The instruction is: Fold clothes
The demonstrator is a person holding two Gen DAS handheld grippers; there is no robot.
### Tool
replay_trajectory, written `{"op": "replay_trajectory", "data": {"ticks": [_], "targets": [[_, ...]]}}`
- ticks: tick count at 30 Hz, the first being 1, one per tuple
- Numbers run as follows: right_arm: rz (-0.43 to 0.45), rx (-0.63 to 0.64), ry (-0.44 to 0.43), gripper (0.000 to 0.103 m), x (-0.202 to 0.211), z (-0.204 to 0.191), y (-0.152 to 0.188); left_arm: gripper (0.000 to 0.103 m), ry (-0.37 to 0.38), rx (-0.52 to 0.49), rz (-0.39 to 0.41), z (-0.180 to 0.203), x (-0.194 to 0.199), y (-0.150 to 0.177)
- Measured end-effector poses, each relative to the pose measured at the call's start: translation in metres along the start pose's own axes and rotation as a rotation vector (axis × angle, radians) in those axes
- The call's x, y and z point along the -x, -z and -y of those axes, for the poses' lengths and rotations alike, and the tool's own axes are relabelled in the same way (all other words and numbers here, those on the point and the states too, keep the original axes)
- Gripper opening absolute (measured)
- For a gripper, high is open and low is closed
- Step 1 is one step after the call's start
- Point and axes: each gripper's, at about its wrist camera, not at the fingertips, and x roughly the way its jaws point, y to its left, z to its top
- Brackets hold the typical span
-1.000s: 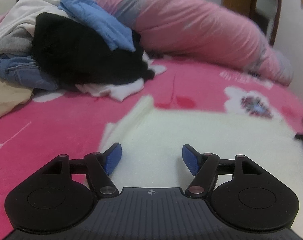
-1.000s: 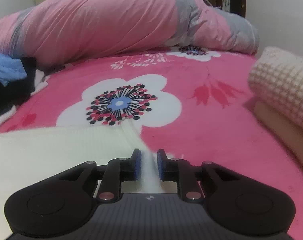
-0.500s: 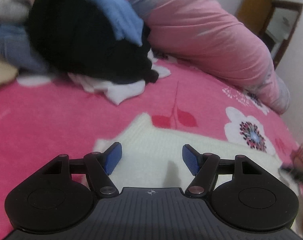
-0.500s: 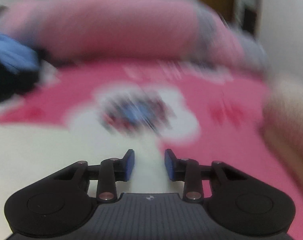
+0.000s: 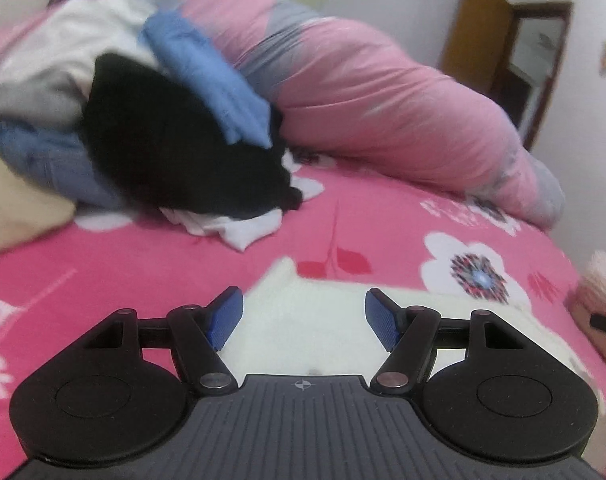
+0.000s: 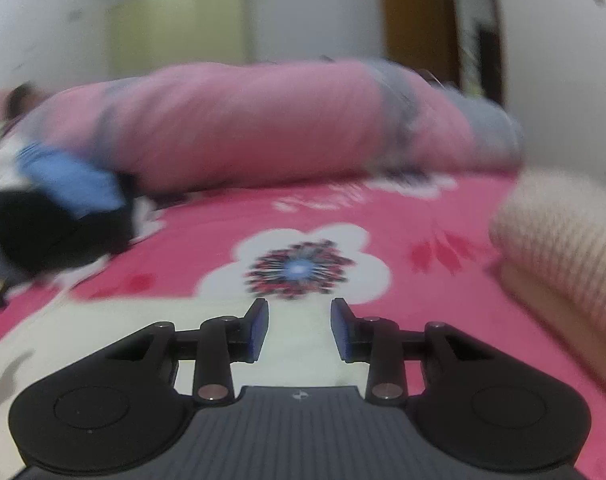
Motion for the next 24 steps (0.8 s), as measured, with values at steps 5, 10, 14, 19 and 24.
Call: {"op": "replay_trajectory", "data": {"ticks": [5,10,14,19,24], "targets": [[-0.054,0.119,-0.080,0.039,0.029,-0.038,0.039,0.071,-0.013,-0.135,-0.055,0.022,0.017,0.038],[-0.135,0.172,-0.058,0.042,0.003,-0.047,0.082,0.075,-0.043,-0.264,-0.123,0.040,0.020,0.082],[-0.150,0.101,-0.022,0.043,0.022,-0.052,0.054,0.076,-0.067,-0.244,-0.138,0.044,0.039,0.076],[-0.187,0.150,-0.014,0.050,0.022,-0.058,0.074,0.084,-0.075,-0.198,-0.176,0.041,0.040,0.084],[-0.163,0.081,-0.014,0.053,0.026,-0.050,0.069,0.085,-0.094,-0.182,-0.200,0.043,0.039,0.081]]}}
